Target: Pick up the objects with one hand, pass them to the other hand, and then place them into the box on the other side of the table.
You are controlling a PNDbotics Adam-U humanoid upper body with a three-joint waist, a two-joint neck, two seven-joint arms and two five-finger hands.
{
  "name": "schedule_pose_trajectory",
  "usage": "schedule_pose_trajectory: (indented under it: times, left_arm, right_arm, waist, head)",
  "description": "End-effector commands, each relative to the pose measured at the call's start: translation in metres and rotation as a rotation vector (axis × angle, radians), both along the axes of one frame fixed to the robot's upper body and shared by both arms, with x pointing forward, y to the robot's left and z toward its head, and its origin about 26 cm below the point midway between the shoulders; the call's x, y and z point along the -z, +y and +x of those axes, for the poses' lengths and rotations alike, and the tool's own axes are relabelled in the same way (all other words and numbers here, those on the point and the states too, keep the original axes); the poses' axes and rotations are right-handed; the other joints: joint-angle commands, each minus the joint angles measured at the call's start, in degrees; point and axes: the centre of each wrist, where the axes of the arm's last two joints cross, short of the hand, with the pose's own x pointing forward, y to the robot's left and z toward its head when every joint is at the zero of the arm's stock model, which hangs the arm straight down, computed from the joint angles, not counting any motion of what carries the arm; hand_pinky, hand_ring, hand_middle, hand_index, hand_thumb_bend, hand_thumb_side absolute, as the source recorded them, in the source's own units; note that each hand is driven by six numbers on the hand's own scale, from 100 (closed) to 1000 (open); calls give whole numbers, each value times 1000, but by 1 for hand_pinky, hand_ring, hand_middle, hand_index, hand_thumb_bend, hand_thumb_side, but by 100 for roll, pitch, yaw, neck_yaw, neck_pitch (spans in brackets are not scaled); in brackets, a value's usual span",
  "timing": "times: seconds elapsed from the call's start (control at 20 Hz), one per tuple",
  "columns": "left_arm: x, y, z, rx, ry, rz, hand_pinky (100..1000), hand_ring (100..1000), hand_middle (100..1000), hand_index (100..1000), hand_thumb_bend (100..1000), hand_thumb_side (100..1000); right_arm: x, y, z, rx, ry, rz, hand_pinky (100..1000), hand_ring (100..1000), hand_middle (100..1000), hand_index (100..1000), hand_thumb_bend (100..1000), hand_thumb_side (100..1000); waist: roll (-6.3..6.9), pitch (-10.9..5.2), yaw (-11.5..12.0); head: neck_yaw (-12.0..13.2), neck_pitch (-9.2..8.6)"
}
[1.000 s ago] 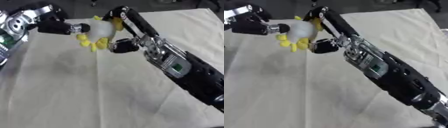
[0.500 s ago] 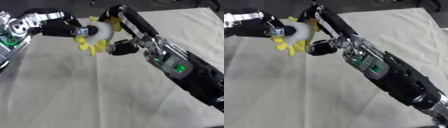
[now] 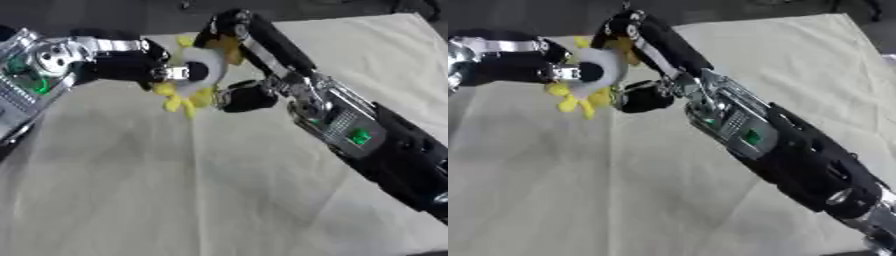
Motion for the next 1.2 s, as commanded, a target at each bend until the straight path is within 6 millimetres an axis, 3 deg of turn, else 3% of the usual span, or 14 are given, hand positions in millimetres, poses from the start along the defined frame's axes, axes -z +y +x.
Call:
schedule_pose_trajectory:
  times: [0.05,0.15,0.2,0.4,0.5,0.65,0.75,0.85,1.05,1.2]
  left_arm:
    - [-3,-2,4,-4,47,-1,787,707,583,642,100,456]
    - [-2,-1,7,-23,62,-17,764,646,506,563,100,237]
    - [-2,0,7,-35,62,-25,749,620,480,531,100,184]
    - [-3,6,12,-126,15,-33,706,549,396,424,100,169]
    - [-5,12,16,-192,-17,-33,668,509,365,384,100,160]
    - [-6,21,24,-300,-55,-32,656,482,342,364,100,159]
    - [-5,25,27,-355,-83,-30,654,475,333,360,100,158]
    - [-5,31,29,-400,-116,-29,650,469,332,360,100,154]
    - [0,43,34,-443,-156,-33,654,471,338,368,180,102]
    - [0,66,40,-492,-179,-25,656,472,339,370,208,100]
  right_arm:
    - [-11,-3,-5,6,-48,9,735,549,304,499,294,100]
    - [-8,-5,-5,22,-45,6,734,550,308,512,300,100]
    - [-7,-6,-5,27,-44,4,734,554,315,523,304,100]
    - [-4,-8,-6,46,-49,-6,728,591,390,605,445,100]
    - [-3,-9,-6,51,-57,-16,742,641,462,670,596,100]
    - [-2,-10,-6,53,-66,-52,782,731,584,780,708,117]
    - [-1,-11,-6,59,-70,-82,796,766,658,842,692,230]
    - [-1,-13,-6,73,-76,-105,816,817,786,906,665,398]
    - [-1,-17,-6,105,-83,-134,834,864,841,933,643,471]
    - [0,-21,-6,129,-74,-151,841,870,847,935,637,471]
  waist:
    - [30,-13,-10]
    - [27,-19,-6]
    - [24,-22,-6]
    - [16,-50,-9]
    - [11,-66,-8]
    - [7,-85,-10]
    - [8,-97,-15]
    - [12,-110,-19]
    - [14,-131,-34]
    - [23,-146,-31]
  head:
    - [13,-3]
    - [6,-14]
    - [4,-17]
    - [6,1]
    - [1,19]
    - [7,35]
    - [13,44]
    - [27,62]
    - [35,75]
    - [82,110]
